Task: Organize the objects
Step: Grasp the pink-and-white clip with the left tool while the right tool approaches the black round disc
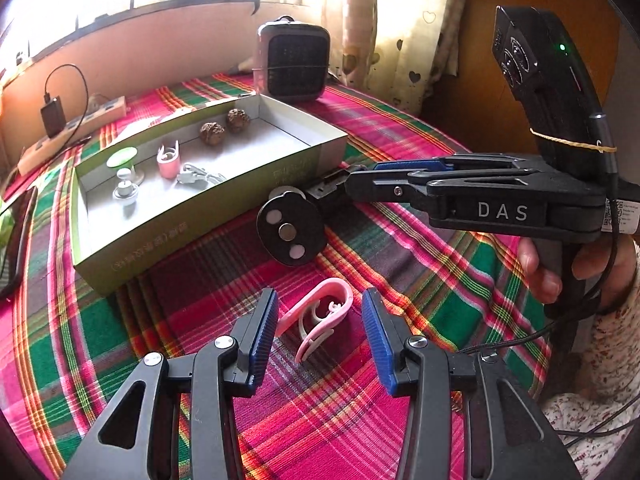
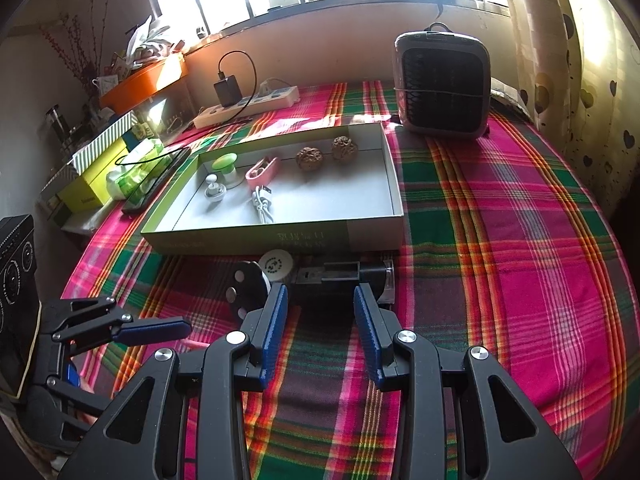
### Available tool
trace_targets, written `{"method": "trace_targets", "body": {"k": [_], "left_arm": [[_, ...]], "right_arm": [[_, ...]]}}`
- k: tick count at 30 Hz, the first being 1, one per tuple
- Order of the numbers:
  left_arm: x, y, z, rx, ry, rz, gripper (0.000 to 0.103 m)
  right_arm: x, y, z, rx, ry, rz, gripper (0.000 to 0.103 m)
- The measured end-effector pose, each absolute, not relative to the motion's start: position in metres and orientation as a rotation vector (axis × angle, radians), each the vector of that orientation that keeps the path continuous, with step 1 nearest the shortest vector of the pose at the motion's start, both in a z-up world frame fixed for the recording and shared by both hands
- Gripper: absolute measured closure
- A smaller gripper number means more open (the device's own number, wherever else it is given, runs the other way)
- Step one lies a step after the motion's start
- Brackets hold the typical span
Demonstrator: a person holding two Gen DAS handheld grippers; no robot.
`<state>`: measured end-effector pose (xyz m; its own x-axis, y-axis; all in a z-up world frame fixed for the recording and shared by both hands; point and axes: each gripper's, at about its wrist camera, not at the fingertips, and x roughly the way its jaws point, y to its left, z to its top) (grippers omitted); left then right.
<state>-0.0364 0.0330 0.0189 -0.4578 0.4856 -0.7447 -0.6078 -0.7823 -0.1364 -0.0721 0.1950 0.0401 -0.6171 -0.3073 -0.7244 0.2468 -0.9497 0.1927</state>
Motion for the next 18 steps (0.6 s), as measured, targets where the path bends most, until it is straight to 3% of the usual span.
{"method": "trace_targets", "body": {"k": [9,11,13,18], "left_arm": [[-0.041,0.039,0.011,-1.119,0.205,2.246,0.062],[-0.044,0.037,0.011,-1.124,0.201,2.263,0.066],[-0.045,0.034,0.011,-1.129,0.201,2.282,0.076],[-0.049,0.021,0.009,-1.143,0.15,2.325,0.082]], "right_arm": [[-0.072,0.195,0.037,1.187,-0.111,-2.57,0.067],[-0.072,0.193,0.036,1.188,-0.103,-2.565,0.067],[-0.072,0.19,0.036,1.187,-0.096,-2.559,0.067],[-0.073,0.185,0.035,1.187,-0.088,-2.545,0.067]]}}
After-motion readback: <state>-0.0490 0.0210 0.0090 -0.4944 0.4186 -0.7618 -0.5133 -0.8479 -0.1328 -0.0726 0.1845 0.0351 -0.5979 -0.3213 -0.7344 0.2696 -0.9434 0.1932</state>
